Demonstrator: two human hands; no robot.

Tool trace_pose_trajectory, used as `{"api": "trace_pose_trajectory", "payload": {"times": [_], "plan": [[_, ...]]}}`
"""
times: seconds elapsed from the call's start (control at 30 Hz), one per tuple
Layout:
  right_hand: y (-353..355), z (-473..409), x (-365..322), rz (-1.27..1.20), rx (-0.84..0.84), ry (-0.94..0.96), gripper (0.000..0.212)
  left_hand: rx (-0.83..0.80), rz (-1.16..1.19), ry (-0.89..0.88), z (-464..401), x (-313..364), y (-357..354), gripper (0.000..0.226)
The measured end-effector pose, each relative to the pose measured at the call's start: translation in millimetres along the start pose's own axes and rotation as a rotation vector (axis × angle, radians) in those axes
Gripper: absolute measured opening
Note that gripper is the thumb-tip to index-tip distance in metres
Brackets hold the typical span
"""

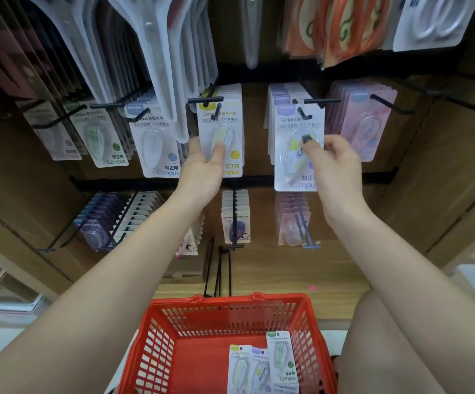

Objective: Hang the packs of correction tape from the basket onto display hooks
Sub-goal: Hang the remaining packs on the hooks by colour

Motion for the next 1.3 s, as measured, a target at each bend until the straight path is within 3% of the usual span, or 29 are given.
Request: {"api": "trace_pose_trajectory", "payload": {"times": [0.2, 0.3, 0.43, 0.5, 0.63, 0.77, 0.87, 0.93, 1.03, 1.1, 1.3], "plan": [[-8.7, -41.2, 14.2, 0.125, 0.022, -0.040, 0.024, 0.003, -0.130, 0.027, -13.0, -1.9, -2.5, 0.072], [-7.1, -37.1, 17.7, 0.150, 0.048, -0.072, 0.031, -0.031, -0.110, 0.082, -14.0, -10.9, -5.7, 0.090], [4.9, -10.7, 22.8, 0.278, 0.137, 0.018, 0.047, -0.089, -0.165, 0.105, 4.2, -33.7, -7.7, 0.086], [9.9, 14.1, 29.2, 0.261, 0.191, 0.106, 0.041, -0.052, -0.200, 0.061, 24.3, -42.7, -8.4, 0.075], [7.8, 80.1, 66.9, 0.186, 0.134, 0.159, 0.020, 0.132, -0.228, -0.094, 83.0, -68.7, -10.9, 0.028], [17.7, 137.8, 154.2, 0.251, 0.081, -0.078, 0.016, 0.109, -0.207, -0.096, 133.1, -137.7, -45.7, 0.009], [32.9, 168.5, 235.2, 0.465, -0.021, -0.320, 0.013, -0.088, -0.308, 0.017, 156.6, -216.4, -94.9, 0.016], [47.2, 190.3, 285.7, 0.620, -0.179, -0.527, 0.012, -0.278, -0.389, 0.150, 172.7, -270.8, -127.2, 0.023], [87.8, 226.6, 356.9, 0.854, -0.336, -0.876, 0.043, -0.536, -0.467, 0.389, 202.6, -347.0, -162.5, 0.053], [114.7, 246.0, 389.9, 0.996, -0.369, -1.030, 0.070, -0.605, -0.491, 0.531, 220.4, -385.8, -177.2, 0.068], [132.0, 265.4, 435.4, 1.147, -0.500, -1.082, 0.088, -0.621, -0.263, 0.857, 249.1, -433.2, -225.0, 0.089]]}}
Point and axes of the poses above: each hand's wrist, its own z-axis away from the middle knuckle, its own y-axis out of the back of the hand, x = y × z, the point moved 6 cm from there along -z, towards the middle knuckle, and after that the axes turned 14 degrees about -z, right-handed, at the moved point
